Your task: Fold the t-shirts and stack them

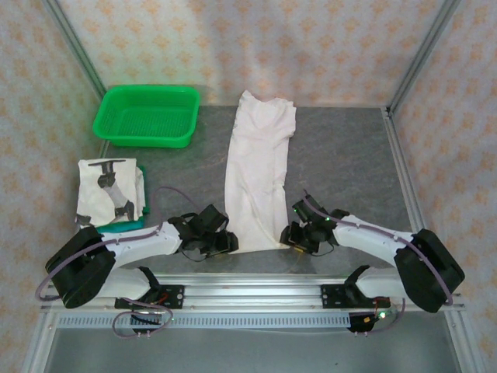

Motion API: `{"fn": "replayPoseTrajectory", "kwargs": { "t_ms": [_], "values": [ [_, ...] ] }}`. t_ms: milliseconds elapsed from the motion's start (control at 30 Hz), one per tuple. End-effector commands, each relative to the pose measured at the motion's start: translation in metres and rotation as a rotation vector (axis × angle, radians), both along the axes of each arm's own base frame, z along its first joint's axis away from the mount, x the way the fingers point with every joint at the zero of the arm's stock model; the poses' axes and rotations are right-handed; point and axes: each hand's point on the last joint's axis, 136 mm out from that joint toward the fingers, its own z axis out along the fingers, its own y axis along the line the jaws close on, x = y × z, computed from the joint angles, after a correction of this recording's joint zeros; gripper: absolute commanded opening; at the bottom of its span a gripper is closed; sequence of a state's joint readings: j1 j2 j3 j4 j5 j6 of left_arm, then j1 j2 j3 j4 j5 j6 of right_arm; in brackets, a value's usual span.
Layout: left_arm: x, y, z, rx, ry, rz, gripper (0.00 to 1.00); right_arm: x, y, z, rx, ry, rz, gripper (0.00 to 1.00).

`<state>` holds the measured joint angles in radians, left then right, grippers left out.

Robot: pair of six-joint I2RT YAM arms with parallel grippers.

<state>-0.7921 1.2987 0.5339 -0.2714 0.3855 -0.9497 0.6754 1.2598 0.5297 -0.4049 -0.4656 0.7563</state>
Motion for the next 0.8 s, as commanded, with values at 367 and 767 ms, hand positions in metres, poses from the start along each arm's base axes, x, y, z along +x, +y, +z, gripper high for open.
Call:
{"fn": "replayPoseTrajectory", "kwargs": {
  "t_ms": [367,767],
  "values": [
    [0.005,-0.001,0.001,-0.019,-0.026,0.04,0.48,0.004,0.019,0.012,0.147,-0.041,-0.068,0.38],
    [0.004,-0.002,-0.003,-0.013,-0.019,0.032,0.48,0.006,0.025,0.023,0.186,-0.055,-0.075,0.28]
  ]
}}
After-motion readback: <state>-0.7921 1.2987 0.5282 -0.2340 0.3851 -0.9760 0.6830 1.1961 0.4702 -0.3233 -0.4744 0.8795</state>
